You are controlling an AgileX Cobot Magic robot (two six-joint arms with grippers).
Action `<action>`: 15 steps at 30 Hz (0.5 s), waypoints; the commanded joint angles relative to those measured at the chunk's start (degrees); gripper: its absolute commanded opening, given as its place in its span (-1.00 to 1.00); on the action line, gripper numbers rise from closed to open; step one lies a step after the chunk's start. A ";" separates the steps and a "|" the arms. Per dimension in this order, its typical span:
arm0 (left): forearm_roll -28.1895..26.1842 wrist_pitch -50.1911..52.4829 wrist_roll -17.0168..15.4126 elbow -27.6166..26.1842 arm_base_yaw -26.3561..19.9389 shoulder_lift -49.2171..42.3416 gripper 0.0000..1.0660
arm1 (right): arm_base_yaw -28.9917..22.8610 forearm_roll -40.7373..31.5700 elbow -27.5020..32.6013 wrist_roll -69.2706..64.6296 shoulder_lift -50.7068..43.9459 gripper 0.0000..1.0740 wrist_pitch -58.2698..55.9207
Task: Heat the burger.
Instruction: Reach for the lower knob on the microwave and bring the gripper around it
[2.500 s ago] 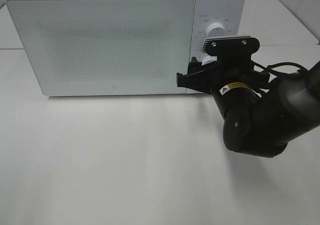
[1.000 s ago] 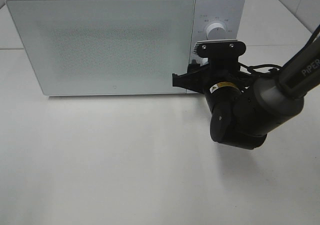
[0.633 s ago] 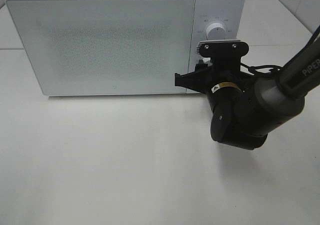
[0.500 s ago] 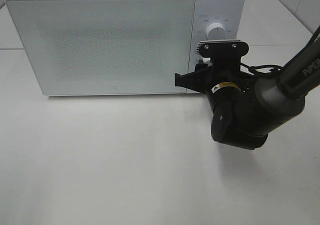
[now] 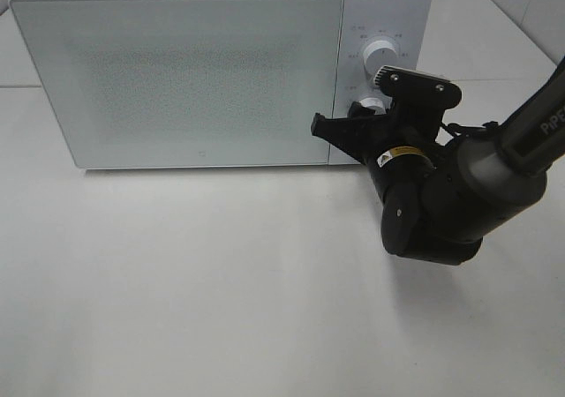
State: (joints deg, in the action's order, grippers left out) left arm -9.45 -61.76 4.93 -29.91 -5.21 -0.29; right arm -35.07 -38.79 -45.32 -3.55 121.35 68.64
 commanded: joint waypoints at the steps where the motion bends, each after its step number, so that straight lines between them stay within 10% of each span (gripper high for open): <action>1: -0.34 0.63 0.06 0.06 -0.23 -1.15 0.87 | -0.34 10.14 -1.78 -12.89 -0.69 -1.00 6.93; 15: -0.34 0.63 0.06 0.06 -0.23 -1.15 0.87 | -0.34 14.15 -1.78 -61.13 -0.69 -1.00 6.93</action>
State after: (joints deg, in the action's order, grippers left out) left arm -9.45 -61.76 4.93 -29.91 -5.21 -0.29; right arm -34.84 -36.27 -44.69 -60.79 121.41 69.56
